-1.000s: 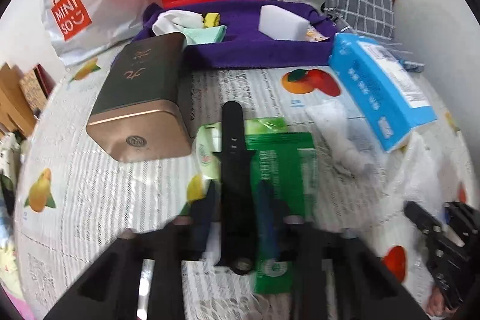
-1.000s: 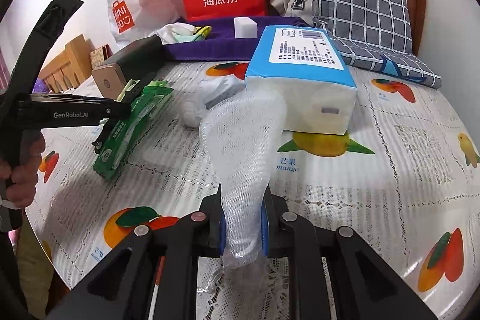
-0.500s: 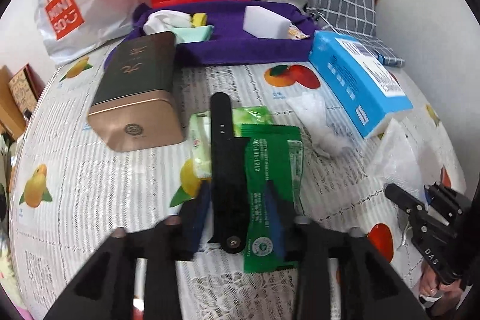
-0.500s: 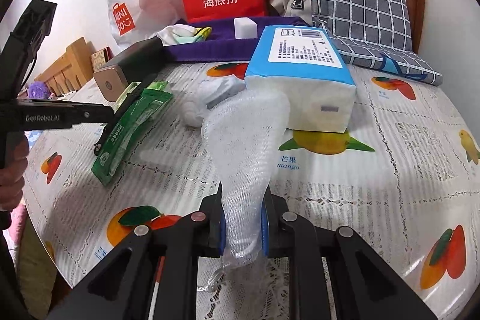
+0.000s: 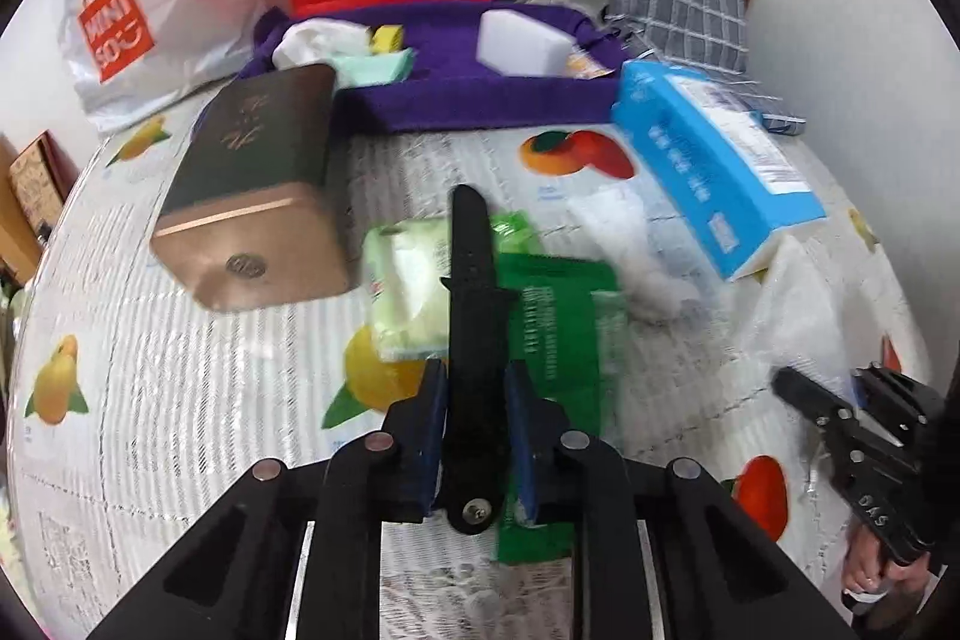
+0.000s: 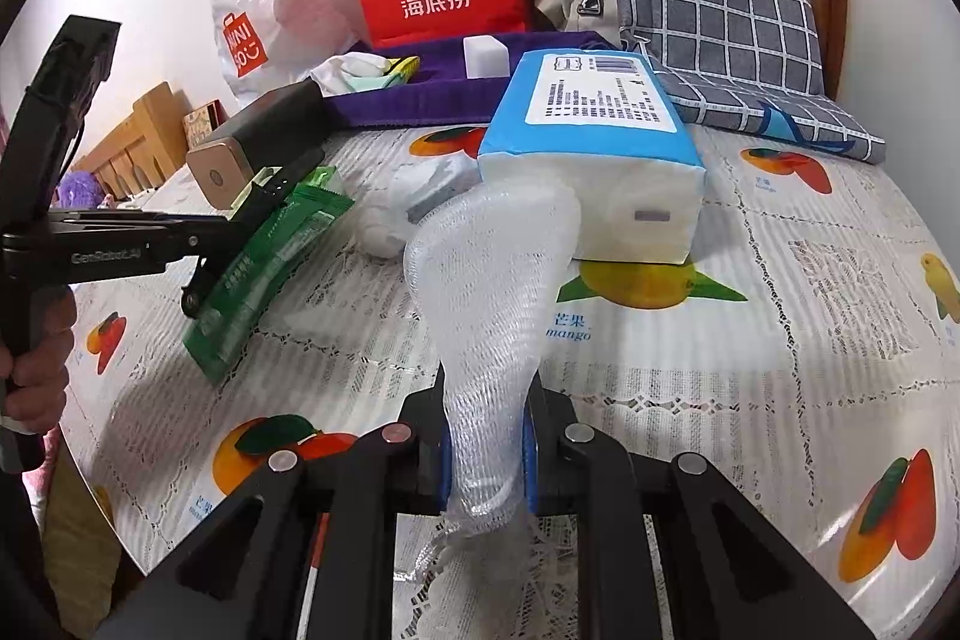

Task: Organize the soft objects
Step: 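Lift the black watch strap with the left tool while the right tool holds the mesh bag up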

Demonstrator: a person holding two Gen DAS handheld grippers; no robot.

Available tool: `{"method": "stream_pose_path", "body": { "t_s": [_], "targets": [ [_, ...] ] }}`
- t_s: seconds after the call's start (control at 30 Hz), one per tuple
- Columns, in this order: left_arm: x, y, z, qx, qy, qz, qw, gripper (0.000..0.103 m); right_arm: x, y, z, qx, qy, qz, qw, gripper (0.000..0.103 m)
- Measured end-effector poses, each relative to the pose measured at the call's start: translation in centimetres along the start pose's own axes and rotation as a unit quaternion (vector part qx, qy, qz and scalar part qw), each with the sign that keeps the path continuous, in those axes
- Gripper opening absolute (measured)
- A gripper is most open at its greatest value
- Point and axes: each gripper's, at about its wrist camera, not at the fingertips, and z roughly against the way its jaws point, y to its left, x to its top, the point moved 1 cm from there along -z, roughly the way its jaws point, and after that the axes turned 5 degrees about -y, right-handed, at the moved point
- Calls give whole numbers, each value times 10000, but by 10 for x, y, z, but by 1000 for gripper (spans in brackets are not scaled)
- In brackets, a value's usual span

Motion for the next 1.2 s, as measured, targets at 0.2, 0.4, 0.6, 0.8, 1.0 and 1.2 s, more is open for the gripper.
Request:
{"method": "stream_pose_path", "body": {
  "t_s": [0.2,0.4,0.6,0.8,1.0,1.2],
  "targets": [
    [-5,-4,-4,74,67,-132,9999,18,0,1,0,-7,-10,18,10000,17],
    [-4,-15,-14,307,46,-381,9988,21,0,0,0,-19,7,45,10000,17],
    [-3,-6,5,174,-70,-249,9995,21,0,-1,0,-26,16,16,10000,17],
    [-7,11,15,-79,36,88,9999,21,0,1,0,-58,30,80,9999,17],
    [-22,28,19,388,151,77,9991,21,0,1,2,-86,58,109,9999,17],
    [-34,49,15,391,263,488,9977,21,-1,-1,3,-180,98,79,9998,17]
  ]
}}
